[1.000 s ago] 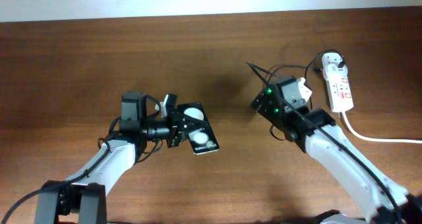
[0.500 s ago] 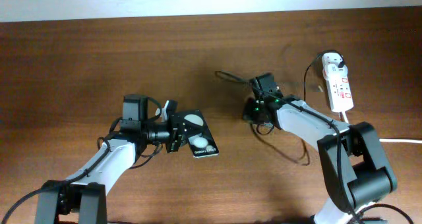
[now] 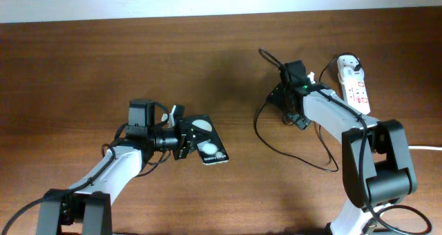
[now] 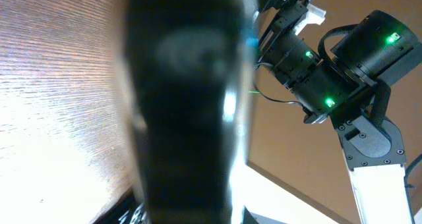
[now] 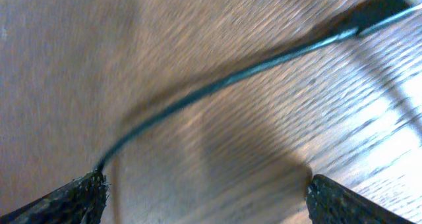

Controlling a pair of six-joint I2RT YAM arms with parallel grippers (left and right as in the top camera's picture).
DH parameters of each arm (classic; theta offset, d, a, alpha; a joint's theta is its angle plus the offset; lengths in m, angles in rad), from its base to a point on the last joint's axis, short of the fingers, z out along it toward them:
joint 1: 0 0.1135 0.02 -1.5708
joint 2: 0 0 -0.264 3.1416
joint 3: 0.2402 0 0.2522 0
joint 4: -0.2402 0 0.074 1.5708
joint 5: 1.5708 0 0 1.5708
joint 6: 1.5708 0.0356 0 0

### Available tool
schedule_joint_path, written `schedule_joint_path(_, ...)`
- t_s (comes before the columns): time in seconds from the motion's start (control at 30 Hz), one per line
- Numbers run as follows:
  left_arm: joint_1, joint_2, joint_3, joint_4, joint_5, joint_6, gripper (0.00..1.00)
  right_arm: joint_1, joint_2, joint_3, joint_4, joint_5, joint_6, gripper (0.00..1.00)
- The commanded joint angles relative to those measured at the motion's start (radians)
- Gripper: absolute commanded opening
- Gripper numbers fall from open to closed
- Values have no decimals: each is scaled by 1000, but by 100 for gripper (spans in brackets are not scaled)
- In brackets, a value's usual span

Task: Plug charger to phone and switch on socket
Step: 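Move the right gripper to the black USB-C cable near the power strip, then grasp the USB-C cable end with the right gripper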

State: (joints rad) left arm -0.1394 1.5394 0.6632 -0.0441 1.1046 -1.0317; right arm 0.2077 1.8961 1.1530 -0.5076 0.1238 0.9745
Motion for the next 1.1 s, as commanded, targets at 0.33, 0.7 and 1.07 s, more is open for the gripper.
schedule_joint_path(0.33,-4,-1,18,5,13,16,0,-56,187,0,210,-51,26,43)
schedule_joint_path(0.7,-4,-1,18,5,12,16,1,-3,156,58,-53,-323,-645,35)
schedule_joint_path(1.07,-4,-1,18,5,-32,16,2,81,172,526,-427,-72,-434,64)
